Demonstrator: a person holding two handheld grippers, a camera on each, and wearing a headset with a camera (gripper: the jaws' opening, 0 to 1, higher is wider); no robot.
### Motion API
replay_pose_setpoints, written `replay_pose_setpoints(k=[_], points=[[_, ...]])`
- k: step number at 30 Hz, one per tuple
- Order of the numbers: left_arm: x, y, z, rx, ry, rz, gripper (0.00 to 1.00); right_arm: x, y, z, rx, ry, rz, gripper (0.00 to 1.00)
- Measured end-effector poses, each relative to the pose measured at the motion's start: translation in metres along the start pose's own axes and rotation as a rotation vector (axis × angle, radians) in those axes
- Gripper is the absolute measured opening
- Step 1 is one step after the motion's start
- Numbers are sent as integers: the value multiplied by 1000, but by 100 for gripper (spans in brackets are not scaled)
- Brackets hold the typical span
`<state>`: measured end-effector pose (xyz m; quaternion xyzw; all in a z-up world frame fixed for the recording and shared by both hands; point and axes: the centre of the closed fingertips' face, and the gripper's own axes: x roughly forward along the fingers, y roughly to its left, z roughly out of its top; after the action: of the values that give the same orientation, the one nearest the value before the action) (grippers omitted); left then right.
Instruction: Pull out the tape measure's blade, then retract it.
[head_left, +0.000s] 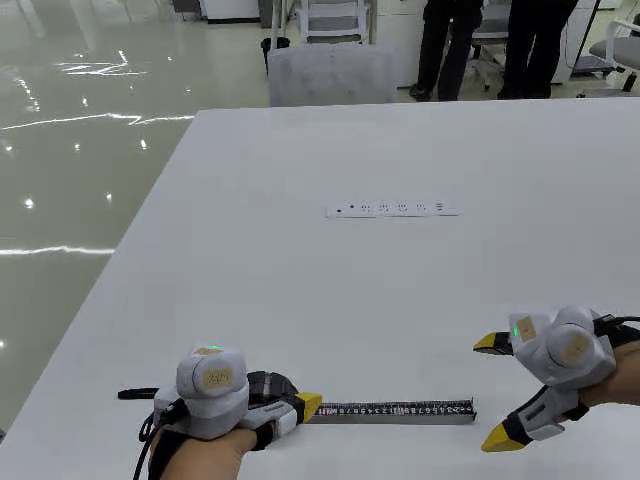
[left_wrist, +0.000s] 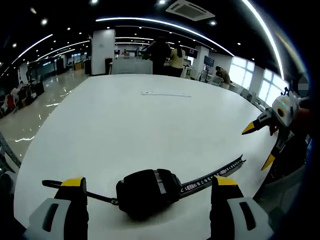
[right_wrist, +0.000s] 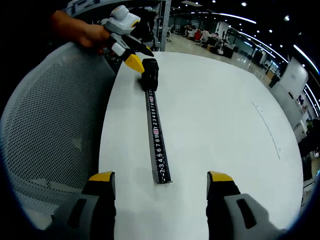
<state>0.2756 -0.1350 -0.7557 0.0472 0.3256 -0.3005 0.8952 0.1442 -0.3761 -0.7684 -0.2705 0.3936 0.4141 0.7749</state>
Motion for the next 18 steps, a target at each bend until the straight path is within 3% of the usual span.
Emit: replay_pose_setpoints(k=[4,11,18], points=[[-1,-4,4,1,-22,-19,100,7,-1,-1,-15,11,19,66],[2,-10,2,7,-17,-31,100,17,-5,-10,-33,54,58,50],[2,-17,5,62,-32,-44,100,28,-6,-23,-41,109,88,40]])
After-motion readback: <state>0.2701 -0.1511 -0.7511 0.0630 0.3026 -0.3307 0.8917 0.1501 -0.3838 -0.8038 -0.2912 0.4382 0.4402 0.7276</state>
